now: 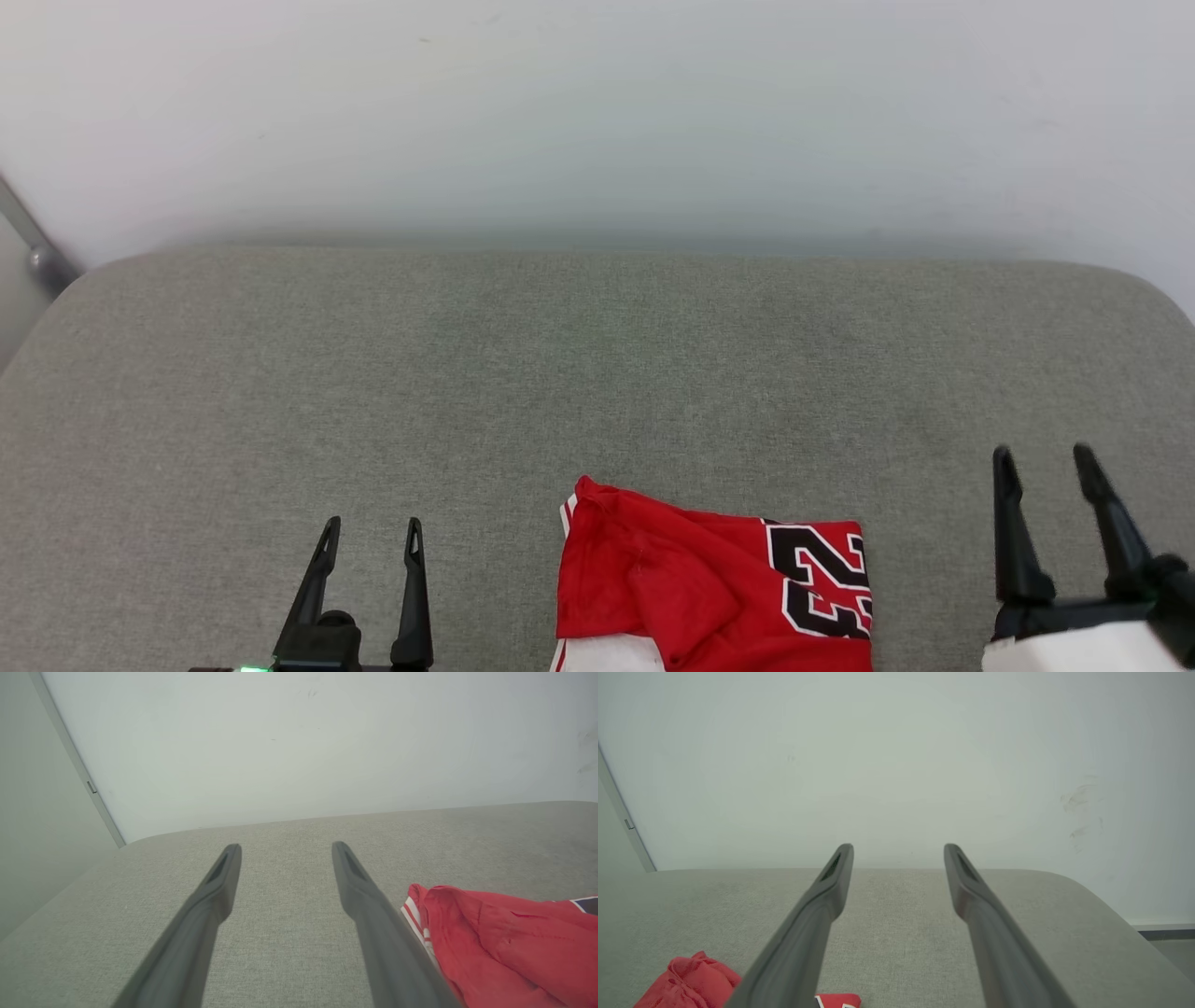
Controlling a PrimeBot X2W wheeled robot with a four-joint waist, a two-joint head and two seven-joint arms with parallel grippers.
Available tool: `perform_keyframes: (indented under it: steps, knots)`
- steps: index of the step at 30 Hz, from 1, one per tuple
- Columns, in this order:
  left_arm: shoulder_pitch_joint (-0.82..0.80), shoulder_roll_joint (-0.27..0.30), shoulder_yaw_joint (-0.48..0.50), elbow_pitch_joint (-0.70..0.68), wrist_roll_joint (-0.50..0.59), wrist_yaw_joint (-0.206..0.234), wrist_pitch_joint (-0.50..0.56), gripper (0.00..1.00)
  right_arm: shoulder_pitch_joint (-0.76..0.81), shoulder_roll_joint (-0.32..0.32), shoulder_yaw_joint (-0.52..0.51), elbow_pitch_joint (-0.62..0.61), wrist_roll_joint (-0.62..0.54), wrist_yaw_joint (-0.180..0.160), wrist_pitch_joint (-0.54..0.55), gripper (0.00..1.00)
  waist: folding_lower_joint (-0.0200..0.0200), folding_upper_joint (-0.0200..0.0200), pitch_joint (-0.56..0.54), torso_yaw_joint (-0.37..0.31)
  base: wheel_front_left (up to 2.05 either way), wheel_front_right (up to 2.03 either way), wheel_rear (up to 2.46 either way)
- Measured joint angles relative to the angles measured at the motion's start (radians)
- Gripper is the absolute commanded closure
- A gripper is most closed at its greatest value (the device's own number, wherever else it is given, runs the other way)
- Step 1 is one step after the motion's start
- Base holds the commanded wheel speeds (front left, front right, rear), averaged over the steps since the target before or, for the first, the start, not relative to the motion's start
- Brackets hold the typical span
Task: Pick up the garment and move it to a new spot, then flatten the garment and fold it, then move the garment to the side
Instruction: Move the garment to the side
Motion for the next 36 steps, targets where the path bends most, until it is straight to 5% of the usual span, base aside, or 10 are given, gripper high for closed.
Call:
perform_keyframes:
  steps: [7,12,24,28,36]
  knots:
    - [0.000,-0.006,0.009,0.002,0.000,0.000,0.000,0.00,-0.141,-0.020,-0.013,-0.041,-0.050,0.000,0.001,0.00,0.0000,0.0000,0.010,-0.009,0.00,0.00,0.00]
    - [0.000,-0.008,0.011,0.005,0.000,-0.004,0.000,0.00,-0.244,-0.127,0.060,-0.049,-0.009,0.000,0.207,0.00,0.0000,0.0000,0.023,-0.018,0.00,0.00,0.00]
    - [-0.041,-0.020,0.012,-0.003,0.000,-0.004,0.000,0.00,-0.333,-0.398,0.197,-0.007,0.496,0.000,0.879,0.00,0.0001,0.0000,0.107,-0.019,0.00,0.00,0.00]
    - [-0.062,-0.023,0.012,-0.002,0.000,-0.006,0.000,0.00,-0.309,-0.453,0.250,0.024,0.611,0.000,0.981,0.00,0.0000,0.0000,0.135,-0.011,0.00,0.00,0.00]
    - [-0.102,-0.030,0.005,-0.003,0.001,-0.013,0.000,0.00,-0.248,-0.456,0.314,0.070,0.790,0.000,1.026,0.00,0.0001,0.0000,0.186,0.013,0.00,0.00,0.00]
